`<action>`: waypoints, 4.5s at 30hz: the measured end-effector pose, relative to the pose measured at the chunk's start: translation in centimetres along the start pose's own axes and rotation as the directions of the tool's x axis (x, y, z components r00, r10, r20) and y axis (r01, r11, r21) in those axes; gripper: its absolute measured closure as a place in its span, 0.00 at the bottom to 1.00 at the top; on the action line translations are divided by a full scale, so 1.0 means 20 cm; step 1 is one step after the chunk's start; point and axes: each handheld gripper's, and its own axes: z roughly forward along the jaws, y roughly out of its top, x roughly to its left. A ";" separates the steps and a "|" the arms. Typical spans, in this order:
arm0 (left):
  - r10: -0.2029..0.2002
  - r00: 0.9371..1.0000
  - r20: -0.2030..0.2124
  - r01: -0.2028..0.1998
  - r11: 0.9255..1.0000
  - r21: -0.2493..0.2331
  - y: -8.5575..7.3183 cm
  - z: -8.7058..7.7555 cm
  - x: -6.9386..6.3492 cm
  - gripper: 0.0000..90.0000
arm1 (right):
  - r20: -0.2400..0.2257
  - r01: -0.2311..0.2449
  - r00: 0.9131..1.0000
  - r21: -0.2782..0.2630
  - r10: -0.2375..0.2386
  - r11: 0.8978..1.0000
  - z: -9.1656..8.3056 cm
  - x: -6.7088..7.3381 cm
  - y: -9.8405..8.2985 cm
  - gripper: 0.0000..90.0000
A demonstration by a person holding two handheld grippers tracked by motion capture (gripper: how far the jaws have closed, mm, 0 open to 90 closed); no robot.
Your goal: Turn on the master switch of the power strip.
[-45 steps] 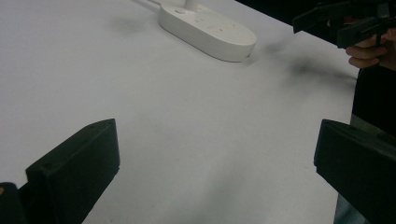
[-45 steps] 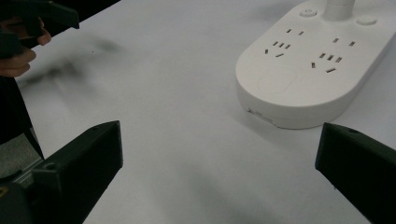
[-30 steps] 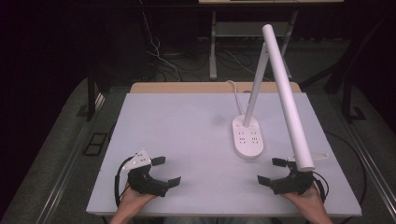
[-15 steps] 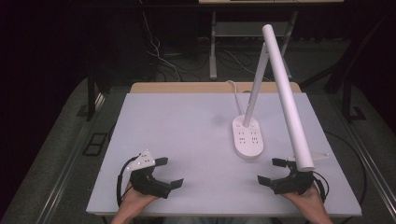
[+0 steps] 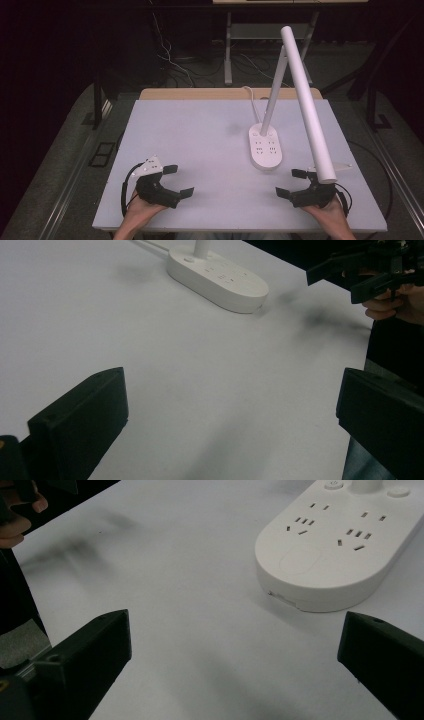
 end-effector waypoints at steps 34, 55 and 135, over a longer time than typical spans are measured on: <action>0.058 0.997 0.050 -0.062 0.994 0.085 0.27 0.17 0.07 0.01 | 0.016 0.010 1.000 -0.006 -0.010 1.000 -0.02 -0.01 0.00 0.00; 0.097 0.992 0.076 -0.108 0.983 0.151 0.42 0.34 0.10 0.01 | 0.020 0.015 1.000 -0.008 -0.015 1.000 -0.03 0.00 0.00 0.00; 0.019 0.998 0.059 -0.031 0.978 0.207 0.75 0.94 0.31 0.19 | 0.037 0.038 0.999 0.015 -0.039 0.999 -0.04 -0.02 -0.01 0.00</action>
